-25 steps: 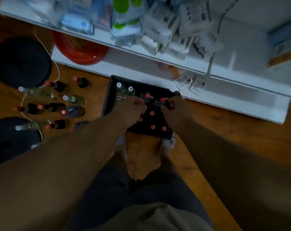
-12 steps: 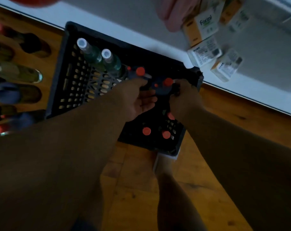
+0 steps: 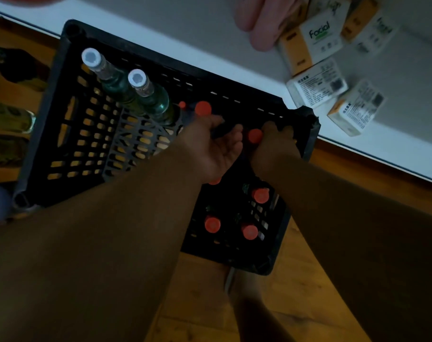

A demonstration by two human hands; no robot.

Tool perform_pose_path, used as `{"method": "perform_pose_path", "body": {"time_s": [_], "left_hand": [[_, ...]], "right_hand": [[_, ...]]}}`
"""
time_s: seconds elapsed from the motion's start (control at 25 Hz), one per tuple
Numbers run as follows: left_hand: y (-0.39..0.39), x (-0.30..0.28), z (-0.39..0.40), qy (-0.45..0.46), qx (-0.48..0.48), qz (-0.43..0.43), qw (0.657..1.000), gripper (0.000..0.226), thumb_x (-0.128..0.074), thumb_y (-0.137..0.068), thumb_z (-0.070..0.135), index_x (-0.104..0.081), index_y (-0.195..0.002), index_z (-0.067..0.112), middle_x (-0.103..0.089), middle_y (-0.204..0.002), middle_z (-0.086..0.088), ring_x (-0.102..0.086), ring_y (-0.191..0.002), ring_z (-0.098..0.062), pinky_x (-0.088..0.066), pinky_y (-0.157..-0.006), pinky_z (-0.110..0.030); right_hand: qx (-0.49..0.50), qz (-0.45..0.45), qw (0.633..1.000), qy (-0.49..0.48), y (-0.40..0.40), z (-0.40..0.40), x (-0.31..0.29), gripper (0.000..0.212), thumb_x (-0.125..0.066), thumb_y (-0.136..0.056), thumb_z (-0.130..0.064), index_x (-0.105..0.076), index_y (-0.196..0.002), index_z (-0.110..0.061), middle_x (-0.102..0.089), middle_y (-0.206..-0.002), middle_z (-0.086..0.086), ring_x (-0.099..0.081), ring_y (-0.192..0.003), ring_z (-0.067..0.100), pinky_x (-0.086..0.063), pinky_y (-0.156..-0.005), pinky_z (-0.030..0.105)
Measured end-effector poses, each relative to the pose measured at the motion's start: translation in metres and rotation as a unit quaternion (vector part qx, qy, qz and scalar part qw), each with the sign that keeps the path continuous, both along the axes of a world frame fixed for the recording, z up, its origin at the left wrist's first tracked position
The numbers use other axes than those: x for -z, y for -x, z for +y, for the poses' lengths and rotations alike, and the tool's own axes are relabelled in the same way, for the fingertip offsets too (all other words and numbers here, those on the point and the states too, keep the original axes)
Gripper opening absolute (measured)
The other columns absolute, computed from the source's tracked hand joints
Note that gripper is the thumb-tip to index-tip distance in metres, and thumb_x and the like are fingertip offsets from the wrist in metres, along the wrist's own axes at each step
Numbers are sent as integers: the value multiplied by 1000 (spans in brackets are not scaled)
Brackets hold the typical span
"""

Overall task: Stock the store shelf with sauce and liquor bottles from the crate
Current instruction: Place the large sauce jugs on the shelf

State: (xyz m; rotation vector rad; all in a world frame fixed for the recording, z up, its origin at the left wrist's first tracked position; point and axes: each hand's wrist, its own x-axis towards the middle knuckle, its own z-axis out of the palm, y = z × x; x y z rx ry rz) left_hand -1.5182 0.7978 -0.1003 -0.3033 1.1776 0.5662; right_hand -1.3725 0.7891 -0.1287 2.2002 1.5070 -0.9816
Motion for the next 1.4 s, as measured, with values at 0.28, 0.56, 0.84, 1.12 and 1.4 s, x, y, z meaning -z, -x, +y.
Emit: {"method": "perform_pose_path", "body": {"time_s": [0.28, 0.56, 0.84, 1.12, 1.4], "left_hand": [[24, -66, -11, -10, 0, 81, 997, 30, -50, -91, 23, -44, -63, 21, -44, -56, 5, -45, -45, -10, -41, -46, -19], [16, -276, -39, -33, 94, 128, 987, 33, -48, -98, 36, -44, -67, 25, -41, -57, 7, -37, -47, -9, -35, -42, -16], [18, -512, -74, -140, 94, 177, 970, 37, -43, -100, 47, -48, -71, 25, -47, -48, 11, -36, -35, -4, -30, -37, -10], [23, -651, -90, -244, 31, 114, 963, 32, -38, -102, 41, -38, -74, 26, -46, -52, 6, -30, -34, -6, -22, -37, -13], [30, -745, -78, -334, 101, 60, 935, 31, -37, -102, 36, -40, -74, 25, -44, -53, 6, -29, -35, -7, -19, -36, -14]], "right_hand": [[29, 69, 997, -27, 11, -15, -65, 32, -53, -93, -35, -65, -107, -8, -62, -112, 18, -59, -106, 36, -43, -77, 33], [109, 216, 963, -117, 4, -48, -288, 20, -49, -99, -31, -53, -93, -12, -49, -76, -4, -47, -69, 13, -32, -54, 27], [50, 284, 929, -231, -7, -72, -504, 30, -47, -94, -35, -43, -74, -14, -41, -68, 3, -43, -71, 23, -22, -61, 29], [47, 286, 878, -382, -15, -84, -651, 35, -52, -99, -34, -40, -72, -14, -40, -64, 1, -37, -61, 16, -25, -57, 36], [116, 319, 798, -497, -4, -77, -732, 41, -52, -99, -35, -41, -71, -7, -38, -64, 7, -36, -59, 15, -30, -55, 33]]}}
